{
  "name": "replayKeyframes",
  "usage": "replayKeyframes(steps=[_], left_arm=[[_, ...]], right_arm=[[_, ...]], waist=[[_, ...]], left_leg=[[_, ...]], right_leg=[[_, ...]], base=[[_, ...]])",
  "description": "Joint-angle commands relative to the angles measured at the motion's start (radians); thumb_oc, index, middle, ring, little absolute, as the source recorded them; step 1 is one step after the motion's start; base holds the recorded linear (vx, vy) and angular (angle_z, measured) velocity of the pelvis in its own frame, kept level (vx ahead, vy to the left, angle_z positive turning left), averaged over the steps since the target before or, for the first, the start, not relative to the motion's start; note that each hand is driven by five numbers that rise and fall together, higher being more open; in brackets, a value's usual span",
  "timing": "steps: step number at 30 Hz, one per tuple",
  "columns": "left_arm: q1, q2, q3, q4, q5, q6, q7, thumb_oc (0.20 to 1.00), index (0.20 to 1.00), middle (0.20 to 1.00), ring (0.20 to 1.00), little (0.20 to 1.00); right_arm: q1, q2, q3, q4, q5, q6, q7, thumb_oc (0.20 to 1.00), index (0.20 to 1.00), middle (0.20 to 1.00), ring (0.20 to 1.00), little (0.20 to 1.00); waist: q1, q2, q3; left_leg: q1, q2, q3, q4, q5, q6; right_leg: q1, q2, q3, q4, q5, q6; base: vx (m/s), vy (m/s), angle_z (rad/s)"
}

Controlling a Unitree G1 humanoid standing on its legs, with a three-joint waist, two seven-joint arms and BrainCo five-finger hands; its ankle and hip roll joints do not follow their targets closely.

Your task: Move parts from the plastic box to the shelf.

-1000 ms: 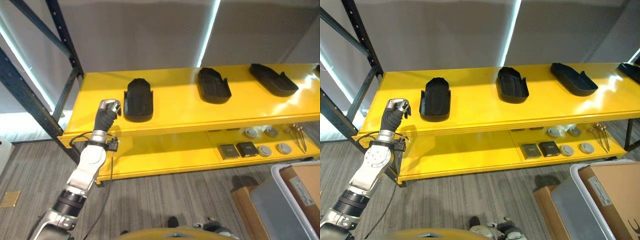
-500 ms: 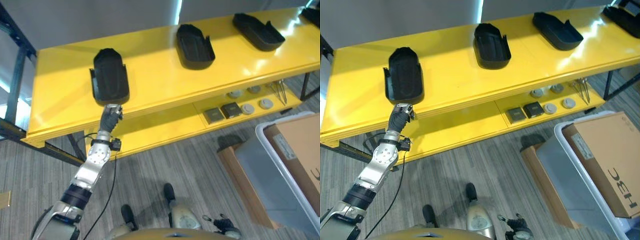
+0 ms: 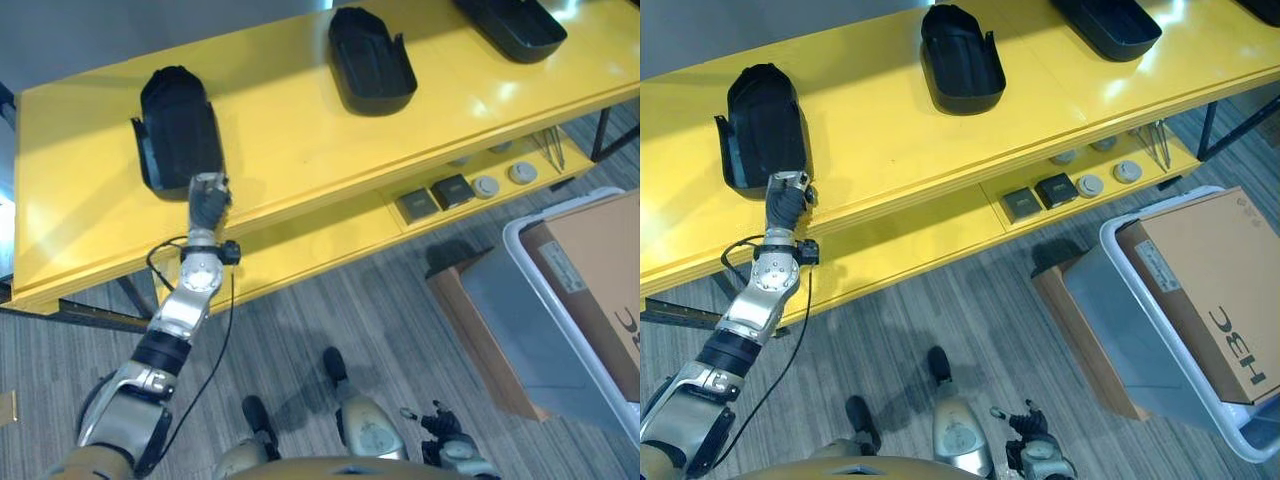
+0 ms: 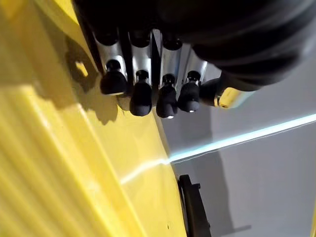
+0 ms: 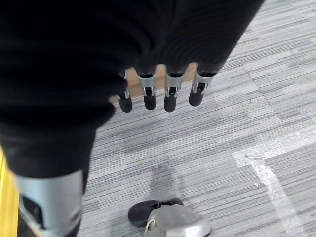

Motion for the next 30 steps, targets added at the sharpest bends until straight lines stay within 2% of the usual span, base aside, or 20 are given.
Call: replayKeyframes(steps=[1,8,11,16,18,19,20,22,23,24,25,26,28,30], left_arm=[[-0.094,0.051,0.041,0.069,0.038,-0.032,0.062,0.200,0.200,0.200,0.200,0.200],[-0.159,0.095,0.031,0.195,0.030,-0.020,0.087,0.200,0.200,0.200,0.200,0.200],[-0.140,0.089,0.028,0.186,0.032,-0.022,0.081,0.200,0.200,0.200,0.200,0.200],[-0.032,0.046,0.039,0.080,0.056,-0.034,0.054,0.200,0.200,0.200,0.200,0.200],[0.073,0.030,0.046,-0.043,0.081,-0.055,0.010,0.200,0.200,0.200,0.200,0.200],[0.077,0.030,0.047,-0.046,0.082,-0.053,0.009,0.200,0.200,0.200,0.200,0.200],[0.150,0.007,0.052,-0.133,0.072,-0.079,-0.009,0.200,0.200,0.200,0.200,0.200],[0.210,0.010,0.048,-0.214,0.111,-0.090,-0.019,0.200,0.200,0.200,0.200,0.200],[0.271,0.039,0.018,-0.262,0.210,-0.095,-0.039,0.200,0.200,0.200,0.200,0.200],[0.324,0.065,0.004,-0.266,0.282,-0.096,-0.032,0.360,0.360,0.360,0.360,0.360],[0.354,0.057,-0.011,-0.262,0.297,-0.103,-0.028,0.724,0.724,0.724,0.724,0.724],[0.356,0.057,-0.012,-0.263,0.298,-0.103,-0.027,1.000,1.000,1.000,1.000,1.000],[0.447,0.103,-0.041,-0.195,0.428,-0.095,0.019,1.000,1.000,1.000,1.000,1.000],[0.477,0.092,-0.042,-0.149,0.431,-0.091,0.033,1.000,1.000,1.000,1.000,1.000]], right_arm=[[-0.009,-0.007,0.041,0.022,-0.013,-0.013,-0.018,1.000,1.000,1.000,1.000,1.000],[-0.022,-0.012,0.059,0.028,-0.013,-0.018,-0.018,1.000,1.000,1.000,1.000,1.000],[-0.019,-0.004,0.065,0.027,-0.016,-0.020,-0.018,1.000,1.000,1.000,1.000,1.000],[-0.003,0.005,0.058,0.039,-0.031,-0.011,-0.010,1.000,1.000,1.000,1.000,1.000],[0.003,0.007,0.033,0.048,-0.029,-0.004,-0.008,1.000,1.000,1.000,1.000,1.000],[0.005,0.007,0.034,0.047,-0.029,-0.004,-0.008,1.000,1.000,1.000,1.000,1.000],[0.005,0.012,0.022,0.053,-0.029,-0.002,-0.006,1.000,1.000,1.000,1.000,1.000],[0.006,0.017,0.019,0.055,-0.029,-0.001,-0.008,1.000,1.000,1.000,1.000,1.000],[0.001,0.017,0.015,0.065,-0.034,0.002,-0.006,1.000,1.000,1.000,1.000,1.000],[0.001,0.025,0.016,0.073,-0.035,-0.002,-0.006,1.000,1.000,1.000,1.000,1.000],[-0.001,0.029,0.020,0.081,-0.038,-0.004,-0.007,1.000,1.000,1.000,1.000,1.000],[0.000,0.029,0.020,0.082,-0.038,-0.005,-0.007,1.000,1.000,1.000,1.000,1.000],[-0.017,0.036,0.037,0.104,-0.065,-0.003,-0.018,1.000,1.000,1.000,1.000,1.000],[-0.023,0.038,0.037,0.103,-0.063,-0.009,-0.029,1.000,1.000,1.000,1.000,1.000]], waist=[[-0.008,-0.014,-0.010],[-0.015,-0.016,-0.012],[-0.015,-0.018,-0.016],[-0.002,-0.018,-0.031],[0.017,-0.013,-0.052],[0.016,-0.013,-0.051],[0.033,-0.012,-0.068],[0.044,-0.012,-0.075],[0.063,-0.011,-0.090],[0.075,-0.015,-0.102],[0.086,-0.018,-0.108],[0.085,-0.018,-0.108],[0.124,-0.028,-0.124],[0.133,-0.031,-0.126]], left_leg=[[0.013,0.081,-0.074,-0.001,-0.017,-0.060],[0.005,0.086,-0.068,-0.001,-0.013,-0.064],[0.017,0.089,-0.064,-0.001,-0.016,-0.064],[0.059,0.086,-0.065,-0.001,-0.031,-0.062],[0.086,0.082,-0.081,-0.001,-0.042,-0.057],[0.088,0.082,-0.082,-0.001,-0.042,-0.057],[0.108,0.078,-0.097,-0.001,-0.051,-0.052],[0.122,0.076,-0.111,-0.001,-0.055,-0.049],[0.136,0.072,-0.128,-0.001,-0.062,-0.045],[0.149,0.069,-0.141,-0.001,-0.067,-0.042],[0.155,0.069,-0.152,-0.001,-0.067,-0.040],[0.156,0.069,-0.153,-0.001,-0.067,-0.040],[0.173,0.059,-0.175,-0.001,-0.075,-0.032],[0.176,0.055,-0.180,-0.001,-0.076,-0.029]], right_leg=[[0.018,-0.056,0.015,0.005,-0.043,0.078],[0.004,-0.050,0.027,0.004,-0.039,0.077],[0.013,-0.048,0.029,0.004,-0.042,0.078],[0.060,-0.053,0.021,0.004,-0.058,0.076],[0.102,-0.060,0.004,0.006,-0.073,0.073],[0.105,-0.060,0.003,0.005,-0.073,0.073],[0.136,-0.065,-0.012,0.008,-0.085,0.070],[0.157,-0.070,-0.026,0.013,-0.096,0.068],[0.184,-0.073,-0.039,0.017,-0.109,0.065],[0.206,-0.073,-0.052,0.023,-0.120,0.062],[0.216,-0.075,-0.061,0.027,-0.126,0.060],[0.217,-0.076,-0.062,0.028,-0.127,0.060],[0.252,-0.084,-0.083,0.027,-0.137,0.062],[0.261,-0.087,-0.088,0.025,-0.139,0.063]], base=[[0.02,-0.013,-0.06],[0.01,-0.003,-0.03],[0.02,-0.001,-0.01],[0.04,0.006,-0.02],[0.07,0.010,0.04],[0.08,0.012,0.09],[0.04,0.014,0.08],[0.03,0.019,0.31],[0.01,0.025,0.57],[0.02,0.025,0.43],[0.01,0.009,0.46],[0.02,0.007,0.34],[0.02,0.007,0.34],[-0.02,0.018,0.22]])
